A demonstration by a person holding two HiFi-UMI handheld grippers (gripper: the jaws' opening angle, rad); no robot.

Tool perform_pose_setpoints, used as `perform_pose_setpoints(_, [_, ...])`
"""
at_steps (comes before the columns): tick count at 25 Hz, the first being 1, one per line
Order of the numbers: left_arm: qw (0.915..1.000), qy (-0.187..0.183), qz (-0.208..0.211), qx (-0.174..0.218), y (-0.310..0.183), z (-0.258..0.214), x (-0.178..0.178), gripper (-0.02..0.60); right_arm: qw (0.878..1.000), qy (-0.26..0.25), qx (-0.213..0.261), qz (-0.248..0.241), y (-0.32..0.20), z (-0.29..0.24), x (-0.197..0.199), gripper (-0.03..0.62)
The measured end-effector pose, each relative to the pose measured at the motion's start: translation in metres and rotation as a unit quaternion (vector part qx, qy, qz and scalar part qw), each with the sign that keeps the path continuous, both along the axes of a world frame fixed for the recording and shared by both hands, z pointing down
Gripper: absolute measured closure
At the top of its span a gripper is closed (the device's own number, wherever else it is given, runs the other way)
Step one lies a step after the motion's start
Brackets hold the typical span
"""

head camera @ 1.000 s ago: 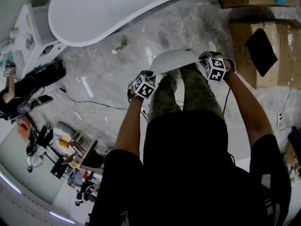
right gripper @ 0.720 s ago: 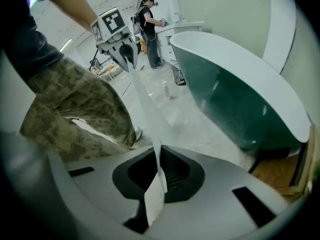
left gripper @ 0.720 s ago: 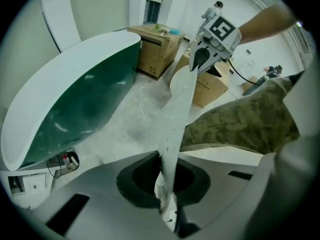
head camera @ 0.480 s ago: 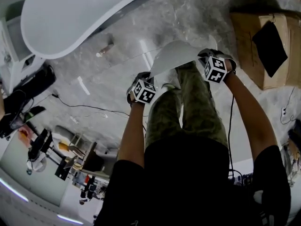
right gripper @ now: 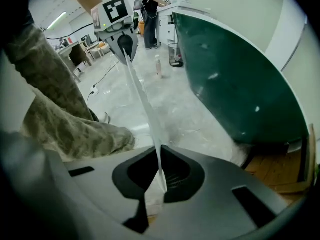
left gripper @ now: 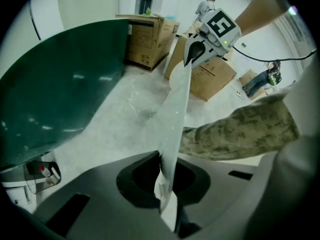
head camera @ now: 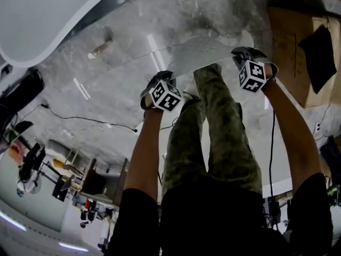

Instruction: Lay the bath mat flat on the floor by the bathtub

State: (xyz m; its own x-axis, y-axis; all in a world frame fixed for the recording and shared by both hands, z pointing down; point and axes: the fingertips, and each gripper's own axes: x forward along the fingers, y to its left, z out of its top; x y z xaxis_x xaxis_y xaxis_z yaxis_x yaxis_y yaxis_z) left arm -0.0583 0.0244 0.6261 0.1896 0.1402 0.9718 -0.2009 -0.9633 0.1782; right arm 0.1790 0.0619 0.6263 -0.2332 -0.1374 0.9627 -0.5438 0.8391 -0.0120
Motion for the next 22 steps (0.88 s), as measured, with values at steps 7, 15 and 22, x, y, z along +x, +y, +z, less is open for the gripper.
perform_pose_setpoints(7, [0.9998,-0.004,0.004,-0.02,-0.014,0.042,-0.005,0.555,1.0,0.005,-0.016,0.007,-0.008,0.043,-0.006,0.568])
perform_pose_setpoints(15, [0.9996,-0.014,-0.019,-0.012,-0.004,0.079,-0.007,0.555,0.998,0.003,-0.032,0.049,-0.008,0.075,-0.003,0.568])
perform_pose_setpoints(22, [0.9993,-0.024,-0.029,0.001,-0.003,0.106,-0.006,0.555,0.999,0.007,0.0,0.051,-0.016,0.092,0.002,0.568])
